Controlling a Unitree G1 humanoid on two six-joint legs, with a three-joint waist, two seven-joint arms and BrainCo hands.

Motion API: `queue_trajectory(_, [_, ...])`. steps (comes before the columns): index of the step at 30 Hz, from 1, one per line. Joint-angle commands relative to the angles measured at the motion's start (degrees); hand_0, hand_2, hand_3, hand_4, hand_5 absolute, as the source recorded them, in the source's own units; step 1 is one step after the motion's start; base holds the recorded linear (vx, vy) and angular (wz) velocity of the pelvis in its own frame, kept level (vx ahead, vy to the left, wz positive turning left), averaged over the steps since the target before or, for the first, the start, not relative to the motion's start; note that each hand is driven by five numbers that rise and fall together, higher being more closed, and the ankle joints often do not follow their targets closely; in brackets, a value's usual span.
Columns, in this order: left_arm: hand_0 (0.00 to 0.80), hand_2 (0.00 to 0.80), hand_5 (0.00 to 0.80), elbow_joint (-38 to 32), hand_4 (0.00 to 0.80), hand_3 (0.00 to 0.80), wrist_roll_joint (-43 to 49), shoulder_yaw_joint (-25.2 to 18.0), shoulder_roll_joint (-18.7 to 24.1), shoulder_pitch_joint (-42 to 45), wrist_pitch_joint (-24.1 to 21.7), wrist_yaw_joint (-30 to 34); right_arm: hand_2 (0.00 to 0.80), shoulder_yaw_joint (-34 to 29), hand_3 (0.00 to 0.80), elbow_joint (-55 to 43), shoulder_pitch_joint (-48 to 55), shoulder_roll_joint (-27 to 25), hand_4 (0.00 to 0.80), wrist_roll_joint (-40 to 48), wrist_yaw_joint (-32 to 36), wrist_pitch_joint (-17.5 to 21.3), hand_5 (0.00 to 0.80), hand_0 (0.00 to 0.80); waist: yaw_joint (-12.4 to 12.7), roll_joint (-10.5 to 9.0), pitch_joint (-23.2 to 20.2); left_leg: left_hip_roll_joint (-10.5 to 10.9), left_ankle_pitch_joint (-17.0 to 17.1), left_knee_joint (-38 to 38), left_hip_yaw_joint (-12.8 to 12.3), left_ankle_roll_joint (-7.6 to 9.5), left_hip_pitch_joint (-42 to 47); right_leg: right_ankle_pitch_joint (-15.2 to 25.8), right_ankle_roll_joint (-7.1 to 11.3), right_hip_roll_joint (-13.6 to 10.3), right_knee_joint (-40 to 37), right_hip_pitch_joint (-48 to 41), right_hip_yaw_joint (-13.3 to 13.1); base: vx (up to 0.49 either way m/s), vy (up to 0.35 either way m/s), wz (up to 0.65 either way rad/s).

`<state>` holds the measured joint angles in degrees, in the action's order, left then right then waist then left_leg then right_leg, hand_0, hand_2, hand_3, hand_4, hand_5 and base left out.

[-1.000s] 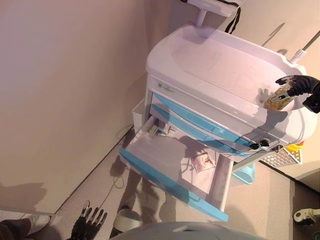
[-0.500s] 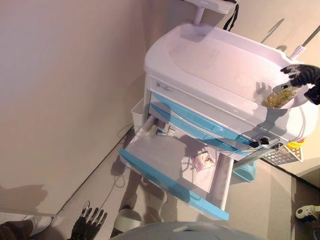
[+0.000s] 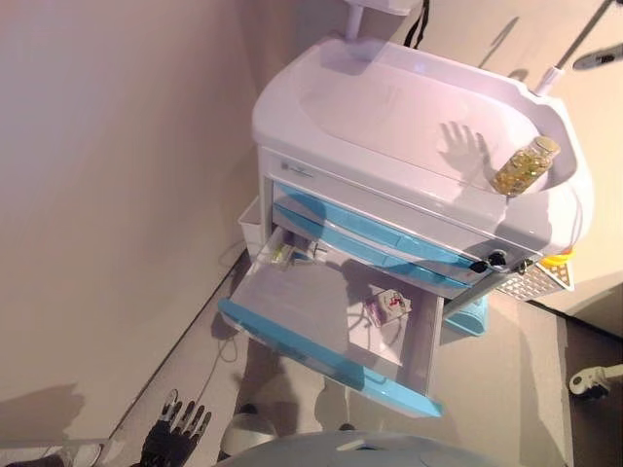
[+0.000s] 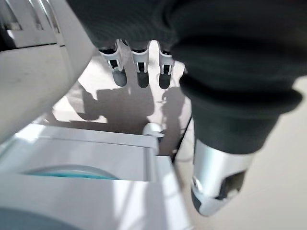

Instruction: Open the drawer and pick up the medicine

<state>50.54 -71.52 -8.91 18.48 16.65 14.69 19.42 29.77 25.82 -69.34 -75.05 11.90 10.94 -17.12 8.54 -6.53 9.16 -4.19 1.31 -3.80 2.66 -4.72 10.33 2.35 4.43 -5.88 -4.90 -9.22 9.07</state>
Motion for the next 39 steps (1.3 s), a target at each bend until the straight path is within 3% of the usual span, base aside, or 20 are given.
queue_trajectory(1, [0.000, 0.000, 0.000, -2.66, 0.000, 0.000, 8.24, 3.99, 1.83, 0.38, -3.40, 3.89, 0.000, 0.44, 0.000, -6.97, -3.29, -4.64, 0.000, 1.33, -3.76, 1.02, 0.000, 0.000, 0.02, -0.71, -4.02, 1.26, -1.63, 3.18, -0.09, 1.81, -4.83, -1.75, 3.66, -1.70, 6.28, 2.39, 1.70, -0.069, 0.051, -0.26])
queue_trajectory(3, [0.000, 0.000, 0.000, -3.85, 0.000, 0.000, 12.02, 5.26, 1.40, 0.50, -5.21, 4.64, 0.000, -5.36, 0.000, -11.83, 2.34, -5.63, 0.000, 2.24, -4.74, 0.87, 0.000, 0.000, -1.33, -0.26, -4.29, 1.24, -1.78, 3.34, -1.03, 1.88, -4.91, -1.72, 3.71, -1.79, 6.34, 2.86, 0.98, -0.054, 0.043, -0.22])
queue_trajectory(7, [0.000, 0.000, 0.000, -5.16, 0.000, 0.000, 17.62, 6.69, 0.85, 0.46, -8.13, 5.04, 0.000, -25.49, 0.000, -20.39, 23.75, -6.10, 0.000, 4.20, -7.22, 2.15, 0.000, 0.000, -3.98, -0.07, -4.42, 1.03, -2.35, 3.79, -2.88, 2.02, -4.96, -1.62, 3.84, -1.88, 6.50, 3.66, -0.49, -0.057, 0.016, -0.17])
queue_trajectory(9, [0.000, 0.000, 0.000, -5.42, 0.000, 0.000, 21.22, 7.09, 0.40, 0.51, -9.47, 4.62, 0.000, -38.91, 0.000, -25.05, 38.35, -6.12, 0.000, 5.46, -8.53, 4.55, 0.000, 0.000, -6.24, 0.43, -4.62, 0.91, -2.63, 3.90, -3.95, 2.04, -4.89, -1.47, 3.97, -1.91, 6.55, 4.20, -1.47, -0.053, 0.004, -0.22])
queue_trajectory(13, [0.000, 0.000, 0.000, -4.80, 0.000, 0.000, 29.09, 8.30, 0.78, -0.91, -12.42, 3.96, 0.000, -60.53, 0.000, -32.24, 64.58, 0.70, 0.000, 8.19, -7.09, 8.67, 0.000, 0.000, -9.49, 1.08, -4.50, 0.52, -3.05, 4.15, -5.97, 1.72, -4.98, -1.42, 4.43, -2.11, 7.04, 5.51, -3.13, -0.064, 0.004, -0.19])
queue_trajectory(15, [0.000, 0.000, 0.000, -4.56, 0.000, 0.000, 32.47, 9.30, 1.05, -1.65, -13.48, 4.05, 0.000, -65.45, 0.000, -36.06, 73.91, 5.84, 0.000, 8.90, -4.23, 10.15, 0.000, 0.000, -10.98, 1.57, -4.17, 0.46, -3.90, 4.19, -6.90, 1.70, -4.43, -1.77, 4.64, -2.10, 7.09, 5.62, -4.10, -0.032, 0.002, -0.27])
queue_trajectory(19, [0.000, 0.000, 0.000, -4.22, 0.000, 0.000, 38.38, 11.38, 1.57, -2.68, -15.94, 3.08, 0.000, -67.55, 0.000, -40.64, 84.31, 14.64, 0.000, 12.68, 2.40, 10.31, 0.000, 0.000, -13.78, 2.31, -3.95, 0.26, -4.35, 4.25, -9.22, 1.75, -3.67, -1.70, 4.84, -2.10, 7.36, 6.37, -5.70, -0.023, -0.007, -0.39])
queue_trajectory(23, [0.000, 0.000, 0.000, -2.56, 0.000, 0.000, 44.15, 14.20, 1.73, -5.12, -18.35, 3.22, 0.000, -62.84, 0.000, -41.43, 85.24, 20.78, 0.000, 15.70, 7.21, 10.75, 0.000, 0.000, -15.91, 2.89, -3.63, 0.21, -4.71, 4.82, -10.88, 1.76, -3.45, -1.68, 4.89, -2.14, 7.79, 7.14, -6.63, -0.036, -0.015, -0.29])
queue_trajectory(28, [0.000, 0.000, 0.000, -0.83, 0.000, 0.000, 46.08, 18.04, 1.47, -8.22, -18.97, 4.45, 0.000, -57.49, 0.000, -40.35, 84.45, 24.43, 0.000, 15.18, 10.15, 14.57, 0.000, 0.000, -17.90, 3.56, -3.14, 0.24, -5.10, 5.17, -12.35, 1.96, -3.18, -1.53, 4.98, -2.06, 7.98, 7.77, -7.45, -0.029, -0.007, -0.14])
queue_trajectory(32, [0.000, 0.000, 0.000, -0.22, 0.000, 0.000, 46.63, 19.89, 0.91, -9.88, -19.22, 4.51, 0.000, -54.77, 0.000, -39.50, 83.78, 26.57, 0.000, 20.23, 13.55, 15.73, 0.000, 0.000, -18.77, 3.67, -2.68, 0.22, -5.41, 5.55, -13.10, 1.99, -3.13, -1.39, 5.20, -2.16, 8.13, 8.17, -7.88, -0.010, -0.008, -0.04])
queue_trajectory(36, [0.000, 0.000, 0.000, 1.64, 0.000, 0.000, 51.86, 21.93, 1.19, -12.65, -21.86, 2.46, 0.000, -50.40, 0.000, -39.21, 83.83, 29.49, 0.000, 27.20, 22.51, 15.62, 0.000, 0.000, -19.93, 3.67, -2.16, 0.18, -5.64, 6.19, -14.02, 2.08, -3.47, -1.25, 5.50, -1.99, 8.24, 8.89, -8.55, -0.009, -0.011, -0.06])
queue_trajectory(39, [0.000, 0.000, 0.000, 2.44, 0.000, 0.000, 60.90, 24.71, 3.43, -15.85, -25.00, -1.83, 0.000, -45.75, 0.000, -38.56, 84.28, 30.52, 0.000, 28.86, 30.99, 14.48, 0.000, 0.000, -21.13, 3.57, -1.22, -0.08, -5.94, 7.64, -15.28, 2.16, -4.09, -1.04, 5.83, -1.93, 8.54, 9.86, -9.35, -0.022, -0.007, -0.14])
